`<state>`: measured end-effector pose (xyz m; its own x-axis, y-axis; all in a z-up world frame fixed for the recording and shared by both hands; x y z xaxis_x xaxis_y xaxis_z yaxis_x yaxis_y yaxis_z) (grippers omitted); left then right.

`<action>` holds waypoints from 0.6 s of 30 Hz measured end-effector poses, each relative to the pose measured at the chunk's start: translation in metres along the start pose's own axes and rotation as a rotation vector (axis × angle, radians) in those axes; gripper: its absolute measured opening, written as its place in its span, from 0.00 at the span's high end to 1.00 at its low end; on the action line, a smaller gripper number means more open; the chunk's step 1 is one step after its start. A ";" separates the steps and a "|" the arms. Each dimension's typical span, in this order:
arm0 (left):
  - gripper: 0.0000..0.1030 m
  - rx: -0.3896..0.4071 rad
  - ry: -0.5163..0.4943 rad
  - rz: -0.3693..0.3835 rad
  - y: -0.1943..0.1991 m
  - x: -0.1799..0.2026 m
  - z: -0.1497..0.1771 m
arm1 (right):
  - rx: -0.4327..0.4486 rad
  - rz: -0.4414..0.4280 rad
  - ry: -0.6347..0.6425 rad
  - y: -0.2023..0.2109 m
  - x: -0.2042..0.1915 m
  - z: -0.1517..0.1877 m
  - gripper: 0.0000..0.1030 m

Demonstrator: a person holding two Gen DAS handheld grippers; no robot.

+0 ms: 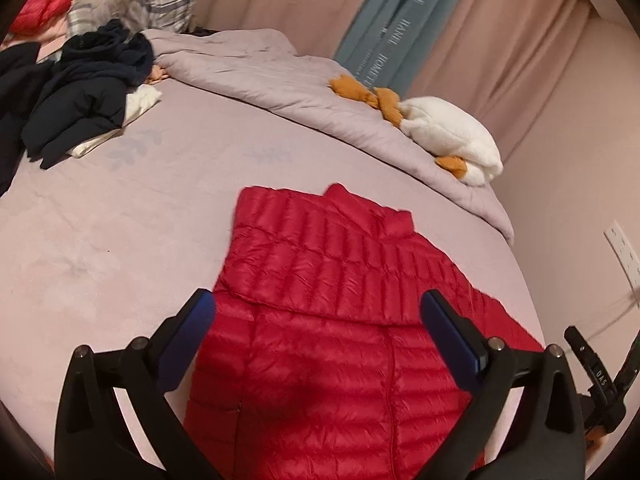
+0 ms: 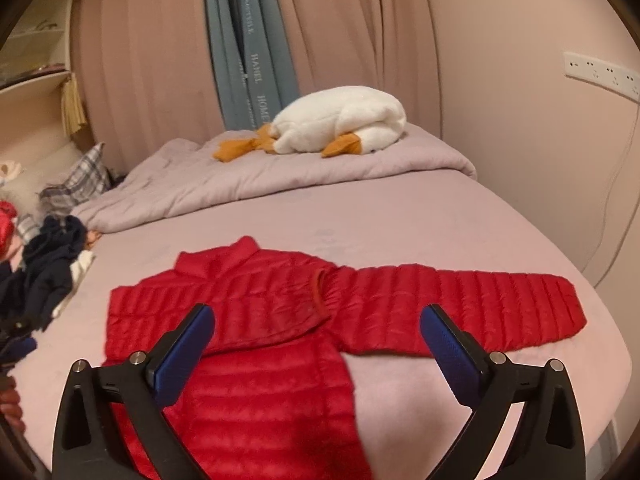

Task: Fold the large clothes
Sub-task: 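Release the sleeve and withdraw the right tool above the jacket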

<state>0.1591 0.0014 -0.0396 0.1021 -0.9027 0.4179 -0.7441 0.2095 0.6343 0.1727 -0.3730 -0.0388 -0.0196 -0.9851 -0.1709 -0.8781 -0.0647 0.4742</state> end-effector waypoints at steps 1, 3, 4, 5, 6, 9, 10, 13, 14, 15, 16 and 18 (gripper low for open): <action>0.01 -0.001 -0.005 0.004 0.001 0.002 0.001 | -0.001 -0.015 -0.011 0.003 -0.002 0.002 0.01; 0.01 -0.001 -0.005 0.014 0.005 0.004 0.003 | -0.003 -0.044 -0.029 0.009 -0.006 0.005 0.01; 0.01 -0.002 -0.002 0.024 0.007 0.005 0.004 | -0.006 -0.061 -0.034 0.011 -0.008 0.006 0.01; 0.01 -0.003 -0.001 0.031 0.010 0.006 0.004 | -0.008 -0.069 -0.032 0.013 -0.011 0.006 0.01; 0.01 -0.001 0.001 0.038 0.013 0.007 0.005 | -0.006 -0.069 -0.027 0.015 -0.014 0.007 0.01; 0.01 0.030 0.003 0.066 0.027 0.011 0.004 | 0.014 -0.040 0.007 0.022 -0.022 0.008 0.01; 0.01 0.036 -0.001 0.075 0.030 0.013 0.004 | 0.023 -0.028 0.017 0.024 -0.024 0.008 0.01; 0.00 0.049 -0.003 0.099 0.037 0.017 0.003 | 0.031 -0.001 0.047 0.027 -0.030 0.007 0.01; 0.00 0.049 0.000 0.105 0.038 0.017 0.003 | 0.033 0.005 0.053 0.027 -0.031 0.007 0.01; 0.00 0.047 0.001 0.109 0.039 0.017 0.002 | 0.035 0.008 0.058 0.028 -0.033 0.007 0.01; 0.00 0.045 0.002 0.117 0.040 0.017 0.002 | 0.034 0.008 0.061 0.029 -0.034 0.007 0.01; 0.00 0.038 0.002 0.120 0.040 0.017 0.003 | 0.033 0.006 0.060 0.029 -0.035 0.008 0.01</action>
Point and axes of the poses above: each gripper's, at about its wrist camera, not at the fingertips, and y roughly against the way its jaws point, x to its right, z to its underside, the point moved 3 cm from there along -y, roughly the way its jaws point, and after that the axes turned 2 degrees about y, right-handed, at the moved point
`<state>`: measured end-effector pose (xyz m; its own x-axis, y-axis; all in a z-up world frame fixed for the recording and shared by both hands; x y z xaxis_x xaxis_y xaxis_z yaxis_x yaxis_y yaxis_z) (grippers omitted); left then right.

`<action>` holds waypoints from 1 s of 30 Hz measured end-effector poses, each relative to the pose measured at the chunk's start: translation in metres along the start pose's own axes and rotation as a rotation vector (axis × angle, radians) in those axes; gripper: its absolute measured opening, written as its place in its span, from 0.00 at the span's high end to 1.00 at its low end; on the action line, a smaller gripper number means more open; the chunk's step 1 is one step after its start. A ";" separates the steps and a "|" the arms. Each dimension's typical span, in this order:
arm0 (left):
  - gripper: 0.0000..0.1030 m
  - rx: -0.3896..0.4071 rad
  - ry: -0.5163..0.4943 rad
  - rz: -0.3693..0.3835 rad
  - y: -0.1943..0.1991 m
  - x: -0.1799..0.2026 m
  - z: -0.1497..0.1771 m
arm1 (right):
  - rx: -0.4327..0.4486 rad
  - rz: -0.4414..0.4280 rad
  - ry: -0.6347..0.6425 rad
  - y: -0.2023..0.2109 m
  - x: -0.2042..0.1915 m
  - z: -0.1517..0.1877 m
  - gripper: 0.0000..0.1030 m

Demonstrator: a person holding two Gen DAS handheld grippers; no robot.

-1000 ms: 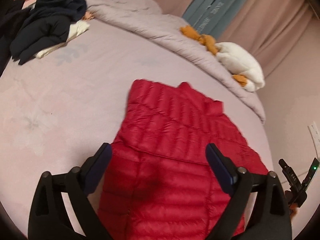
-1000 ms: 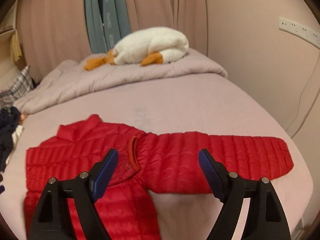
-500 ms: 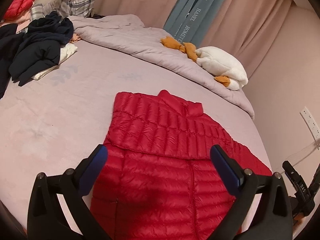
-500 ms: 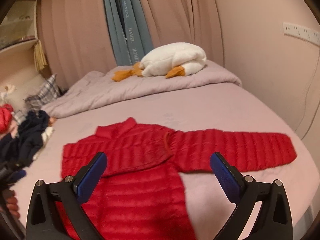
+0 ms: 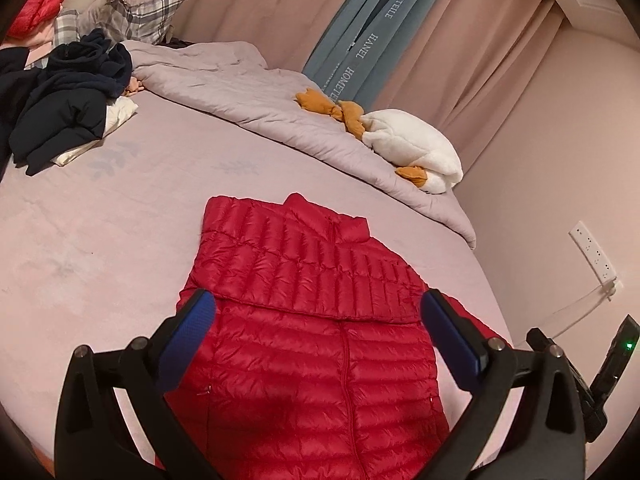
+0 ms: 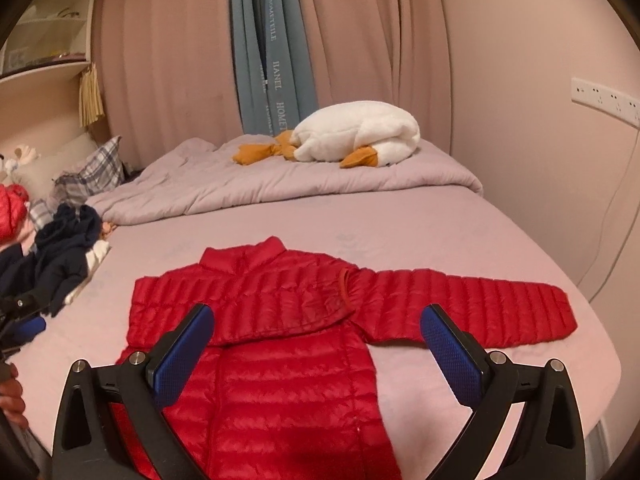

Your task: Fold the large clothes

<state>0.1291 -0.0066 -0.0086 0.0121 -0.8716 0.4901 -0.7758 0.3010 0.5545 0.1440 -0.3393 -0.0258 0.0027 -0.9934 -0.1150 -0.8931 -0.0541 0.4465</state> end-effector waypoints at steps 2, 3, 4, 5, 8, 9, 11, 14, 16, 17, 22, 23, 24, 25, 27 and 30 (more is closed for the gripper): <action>0.00 0.000 -0.001 0.002 0.002 0.000 0.000 | 0.002 -0.011 -0.009 0.000 0.000 0.000 0.01; 0.00 0.001 0.002 0.002 0.003 0.000 0.000 | 0.002 -0.019 -0.015 0.001 0.000 0.001 0.01; 0.00 0.006 0.007 0.001 0.004 0.000 0.000 | -0.006 -0.029 -0.025 -0.001 0.001 0.001 0.01; 0.00 0.011 0.011 0.005 0.006 0.000 0.001 | -0.015 -0.031 -0.031 -0.002 0.001 0.002 0.01; 0.00 0.014 0.008 0.038 0.011 0.003 0.002 | -0.030 -0.022 -0.037 -0.003 -0.001 0.005 0.01; 0.00 0.012 0.003 0.048 0.012 0.004 0.002 | -0.032 -0.020 -0.036 -0.002 -0.002 0.006 0.01; 0.00 0.011 -0.008 0.059 0.014 0.007 0.002 | -0.047 -0.030 -0.039 -0.003 -0.005 0.007 0.01; 0.00 0.007 -0.014 0.071 0.017 0.007 0.003 | -0.059 -0.035 -0.038 -0.003 -0.009 0.008 0.01; 0.00 0.005 -0.019 0.076 0.018 0.006 0.003 | -0.062 -0.041 -0.031 -0.002 -0.012 0.008 0.01; 0.00 0.008 -0.019 0.076 0.019 0.005 0.003 | -0.065 -0.042 -0.029 -0.003 -0.013 0.007 0.01; 0.00 0.008 -0.019 0.064 0.022 0.000 0.003 | -0.068 -0.055 -0.011 -0.004 -0.021 0.004 0.01; 0.00 0.003 -0.022 0.062 0.021 -0.002 0.003 | -0.068 -0.064 -0.009 -0.004 -0.022 0.004 0.01; 0.00 -0.002 -0.023 0.056 0.021 -0.003 0.003 | -0.067 -0.070 -0.008 -0.004 -0.024 0.004 0.01; 0.00 -0.003 -0.021 0.053 0.021 -0.005 0.003 | -0.068 -0.077 -0.006 -0.004 -0.025 0.005 0.01; 0.00 -0.001 -0.009 0.048 0.022 -0.010 0.002 | -0.071 -0.078 -0.002 -0.004 -0.027 0.005 0.01; 0.00 -0.007 0.000 0.052 0.022 -0.012 0.002 | -0.075 -0.067 -0.004 -0.006 -0.026 0.005 0.01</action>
Point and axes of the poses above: each gripper's, at about its wrist camera, not at the fingertips, and y roughly against the way its jaws point, x to its right, z to its underside, the point moved 3 cm from there along -y, roughly the way its jaws point, and after that the axes turned 2 degrees about y, right-handed, at the moved point
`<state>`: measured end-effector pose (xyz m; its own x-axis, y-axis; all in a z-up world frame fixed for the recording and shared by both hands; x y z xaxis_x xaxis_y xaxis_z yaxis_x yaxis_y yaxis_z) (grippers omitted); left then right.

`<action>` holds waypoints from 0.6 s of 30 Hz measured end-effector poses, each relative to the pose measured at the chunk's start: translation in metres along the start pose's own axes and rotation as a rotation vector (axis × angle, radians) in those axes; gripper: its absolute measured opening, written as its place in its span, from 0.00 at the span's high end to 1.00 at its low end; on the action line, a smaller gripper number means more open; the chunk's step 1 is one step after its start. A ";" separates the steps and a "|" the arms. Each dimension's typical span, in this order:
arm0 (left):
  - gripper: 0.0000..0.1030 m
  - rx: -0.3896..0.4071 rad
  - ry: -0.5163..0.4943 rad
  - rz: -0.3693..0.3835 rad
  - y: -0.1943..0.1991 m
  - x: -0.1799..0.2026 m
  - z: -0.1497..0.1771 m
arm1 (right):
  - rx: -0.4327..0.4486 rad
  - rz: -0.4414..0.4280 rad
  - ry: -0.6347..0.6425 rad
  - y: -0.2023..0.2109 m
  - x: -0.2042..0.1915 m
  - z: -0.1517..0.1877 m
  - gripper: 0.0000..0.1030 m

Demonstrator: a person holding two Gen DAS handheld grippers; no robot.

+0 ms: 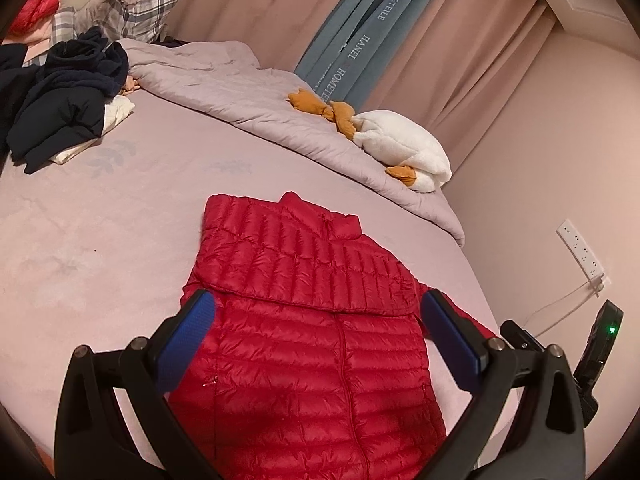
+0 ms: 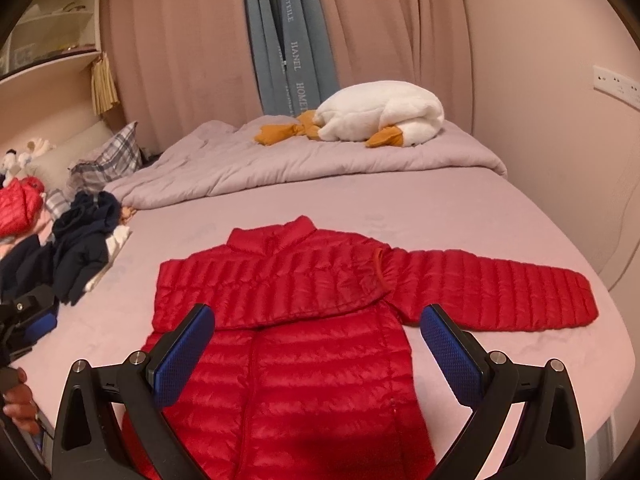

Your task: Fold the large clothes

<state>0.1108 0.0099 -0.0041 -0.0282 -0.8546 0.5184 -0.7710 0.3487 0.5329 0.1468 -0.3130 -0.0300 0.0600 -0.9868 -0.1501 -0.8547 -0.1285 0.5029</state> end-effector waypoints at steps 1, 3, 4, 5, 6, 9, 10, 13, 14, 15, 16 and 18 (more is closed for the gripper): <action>0.00 -0.002 0.001 0.003 0.000 0.000 0.000 | -0.003 0.005 -0.003 -0.001 0.001 0.000 0.01; 0.00 -0.007 -0.003 0.004 -0.001 0.001 0.001 | -0.005 0.011 -0.013 -0.002 0.002 0.000 0.01; 0.00 -0.009 -0.007 0.003 -0.001 0.001 0.002 | -0.005 0.008 -0.018 -0.002 0.003 0.000 0.01; 0.00 -0.009 -0.007 0.004 0.000 0.002 0.002 | -0.005 0.007 -0.022 -0.002 0.004 0.000 0.01; 0.00 -0.011 -0.005 0.004 0.000 0.002 0.002 | -0.004 0.009 -0.026 -0.001 0.004 0.001 0.01; 0.00 -0.016 0.003 0.008 -0.001 0.002 0.001 | -0.004 0.016 -0.033 -0.002 0.007 0.001 0.01; 0.00 -0.017 0.003 0.008 -0.001 0.002 0.001 | -0.005 0.017 -0.036 -0.002 0.008 0.001 0.01; 0.00 -0.026 -0.003 0.004 -0.005 0.004 0.003 | -0.009 0.019 -0.049 -0.003 0.012 0.002 0.01; 0.00 -0.030 -0.004 0.003 -0.006 0.005 0.004 | -0.011 0.021 -0.052 -0.003 0.014 0.003 0.01; 0.00 -0.037 -0.005 0.002 -0.009 0.006 0.004 | -0.013 0.022 -0.056 -0.004 0.016 0.004 0.01; 0.00 -0.041 -0.006 0.003 -0.010 0.007 0.005 | -0.014 0.024 -0.062 -0.003 0.019 0.005 0.01; 0.00 -0.058 -0.013 0.004 -0.016 0.010 0.008 | -0.015 0.030 -0.074 -0.003 0.024 0.006 0.01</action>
Point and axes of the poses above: each gripper's, at about its wrist camera, not at the fingertips, and y roughly against the way its jaws point, x to its right, z to its underside, the point moved 3 cm from there along -y, roughly the way its jaws point, and after that the axes turned 2 degrees about y, right-handed, at the moved point
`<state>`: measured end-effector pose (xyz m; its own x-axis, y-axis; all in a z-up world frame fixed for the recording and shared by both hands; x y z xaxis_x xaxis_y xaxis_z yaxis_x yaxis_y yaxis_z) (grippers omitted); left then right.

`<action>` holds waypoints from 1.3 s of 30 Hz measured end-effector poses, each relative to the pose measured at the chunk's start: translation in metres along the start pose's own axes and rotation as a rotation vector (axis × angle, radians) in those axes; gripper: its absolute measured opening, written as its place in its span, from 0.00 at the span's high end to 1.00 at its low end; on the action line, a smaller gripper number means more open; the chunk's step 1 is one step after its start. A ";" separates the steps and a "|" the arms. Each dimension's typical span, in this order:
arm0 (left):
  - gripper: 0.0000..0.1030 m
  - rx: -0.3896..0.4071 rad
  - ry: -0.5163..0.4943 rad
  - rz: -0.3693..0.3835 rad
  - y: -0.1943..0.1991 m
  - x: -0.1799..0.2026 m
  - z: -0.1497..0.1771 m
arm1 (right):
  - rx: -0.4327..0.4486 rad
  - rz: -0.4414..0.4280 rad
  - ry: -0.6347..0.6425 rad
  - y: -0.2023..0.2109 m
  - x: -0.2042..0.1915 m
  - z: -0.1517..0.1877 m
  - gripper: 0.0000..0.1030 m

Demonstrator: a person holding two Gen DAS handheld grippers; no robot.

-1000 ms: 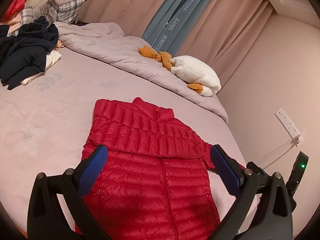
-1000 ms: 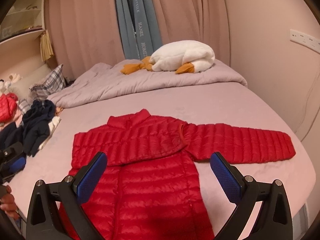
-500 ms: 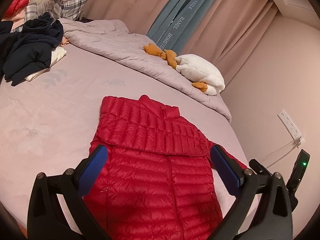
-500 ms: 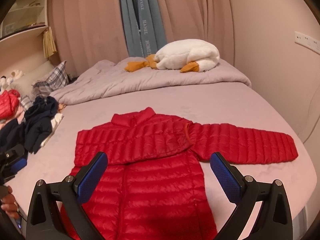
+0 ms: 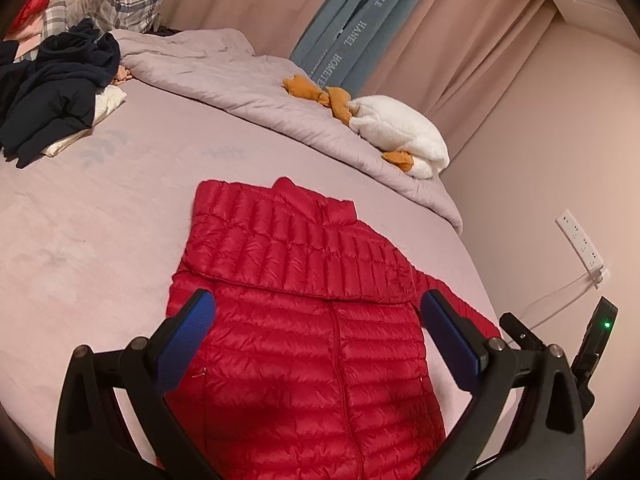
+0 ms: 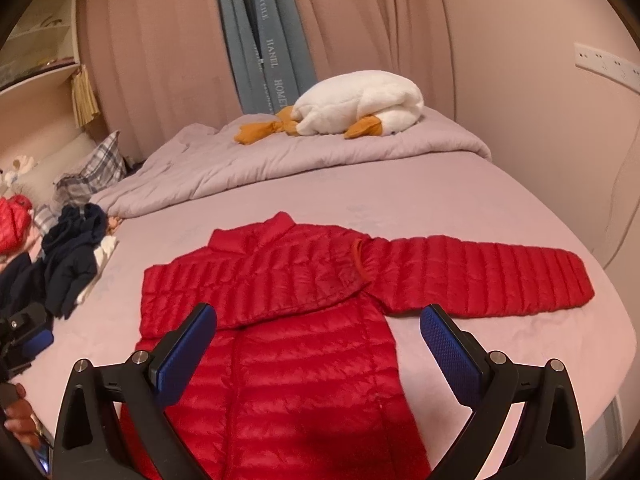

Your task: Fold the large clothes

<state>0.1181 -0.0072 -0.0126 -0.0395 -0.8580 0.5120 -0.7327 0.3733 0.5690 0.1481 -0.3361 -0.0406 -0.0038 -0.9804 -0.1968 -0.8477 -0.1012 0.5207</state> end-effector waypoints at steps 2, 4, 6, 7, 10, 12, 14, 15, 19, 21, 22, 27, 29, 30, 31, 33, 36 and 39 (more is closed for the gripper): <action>0.00 -0.019 -0.005 -0.001 -0.006 0.003 0.003 | 0.002 0.008 -0.023 0.000 0.009 0.000 0.01; 0.00 -0.041 -0.006 0.001 -0.013 0.006 0.005 | 0.002 0.012 -0.050 0.000 0.019 0.001 0.02; 0.00 -0.067 -0.012 0.005 -0.021 0.010 0.009 | 0.003 0.020 -0.079 0.000 0.030 0.001 0.04; 0.00 -0.076 -0.016 0.005 -0.024 0.012 0.011 | 0.003 0.024 -0.091 0.000 0.036 0.000 0.05; 0.00 -0.102 -0.035 -0.001 -0.033 0.021 0.016 | 0.007 0.061 -0.113 -0.001 0.051 0.000 0.08; 0.00 -0.114 -0.047 -0.001 -0.038 0.027 0.018 | 0.007 0.096 -0.128 -0.002 0.064 0.000 0.12; 0.00 -0.125 -0.056 0.003 -0.042 0.033 0.020 | 0.005 0.112 -0.150 -0.003 0.077 0.000 0.15; 0.00 -0.131 -0.061 0.003 -0.045 0.036 0.021 | 0.004 0.119 -0.161 -0.004 0.083 0.000 0.17; 0.01 -0.165 -0.084 -0.005 -0.056 0.048 0.029 | 0.011 0.189 -0.212 -0.005 0.115 -0.001 0.29; 0.01 -0.179 -0.092 -0.007 -0.061 0.053 0.032 | 0.011 0.206 -0.245 -0.006 0.133 -0.001 0.31; 0.01 -0.186 -0.098 -0.006 -0.064 0.056 0.033 | 0.009 0.214 -0.260 -0.008 0.141 -0.002 0.33; 0.01 -0.214 -0.133 -0.010 -0.079 0.072 0.041 | 0.001 0.264 -0.319 -0.010 0.177 0.001 0.37; 0.01 -0.229 -0.145 -0.015 -0.086 0.077 0.044 | -0.005 0.258 -0.366 -0.013 0.192 0.004 0.38; 0.01 -0.232 -0.149 -0.016 -0.089 0.079 0.045 | -0.010 0.255 -0.395 -0.015 0.201 0.006 0.41; 0.01 -0.234 -0.151 -0.014 -0.092 0.081 0.046 | -0.016 0.253 -0.419 -0.017 0.208 0.008 0.45; 0.01 -0.242 -0.161 -0.018 -0.098 0.085 0.048 | -0.029 0.239 -0.480 -0.022 0.225 0.013 0.45; 0.01 -0.260 -0.193 -0.040 -0.109 0.090 0.053 | -0.047 0.246 -0.557 -0.027 0.249 0.024 0.45; 0.01 -0.269 -0.210 -0.050 -0.116 0.094 0.057 | -0.073 0.283 -0.606 -0.034 0.272 0.034 0.45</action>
<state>0.1606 -0.1514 -0.0670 -0.1672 -0.9211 0.3516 -0.5332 0.3845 0.7536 0.1575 -0.5937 -0.1398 -0.5361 -0.7045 -0.4651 -0.7324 0.1142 0.6712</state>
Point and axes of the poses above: each gripper's, at about its wrist camera, not at the fingertips, and y roughly against the way its jaws point, x to its right, z to its underside, the point moved 3 cm from there along -y, roughly the way its jaws point, and after that the axes turned 2 degrees about y, right-handed, at the moved point
